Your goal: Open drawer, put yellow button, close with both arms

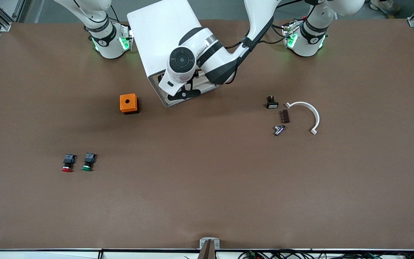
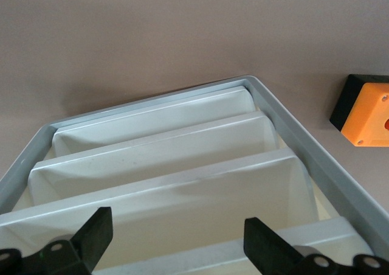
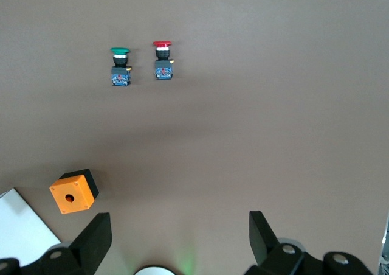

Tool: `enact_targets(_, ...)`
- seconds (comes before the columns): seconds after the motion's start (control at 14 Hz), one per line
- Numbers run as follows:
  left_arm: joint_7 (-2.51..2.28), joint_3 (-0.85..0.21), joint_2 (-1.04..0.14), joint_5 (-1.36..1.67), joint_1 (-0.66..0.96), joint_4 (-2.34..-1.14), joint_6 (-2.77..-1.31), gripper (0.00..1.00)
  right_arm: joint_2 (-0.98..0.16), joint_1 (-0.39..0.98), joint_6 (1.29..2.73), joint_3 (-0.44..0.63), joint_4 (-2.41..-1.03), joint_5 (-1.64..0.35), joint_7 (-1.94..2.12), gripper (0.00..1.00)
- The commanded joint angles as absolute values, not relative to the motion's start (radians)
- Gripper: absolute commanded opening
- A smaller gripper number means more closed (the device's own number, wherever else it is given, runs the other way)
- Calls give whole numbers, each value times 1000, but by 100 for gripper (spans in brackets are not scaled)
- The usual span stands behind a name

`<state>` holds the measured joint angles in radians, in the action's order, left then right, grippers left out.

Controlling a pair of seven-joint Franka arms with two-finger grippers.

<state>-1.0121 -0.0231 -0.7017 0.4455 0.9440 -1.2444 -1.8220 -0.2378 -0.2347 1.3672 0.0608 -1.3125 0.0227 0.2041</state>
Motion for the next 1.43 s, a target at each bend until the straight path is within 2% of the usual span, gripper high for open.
enact_targets(0.0,-1015,-25,-704,495,968,-1241,-1818,100,-232,-265,1278,49,-1206,8,210,100)
enact_targets(0.29,-1015,-20,-704,486,966,-1241,-1816,100,-195,-279,1200,48,-1103,5,212,100)
enact_targets(0.57,-1015,-14,-693,483,933,-1238,-1818,100,-178,-233,1142,34,-1103,-2,204,100)
enact_targets(1.22,-1015,-12,-655,480,809,-1232,-1816,100,-160,-201,1169,31,-1121,-23,198,100)
enact_targets(1.36,-1015,-5,-652,477,773,-1232,-1816,100,-125,-199,1169,29,-1176,-23,138,100)
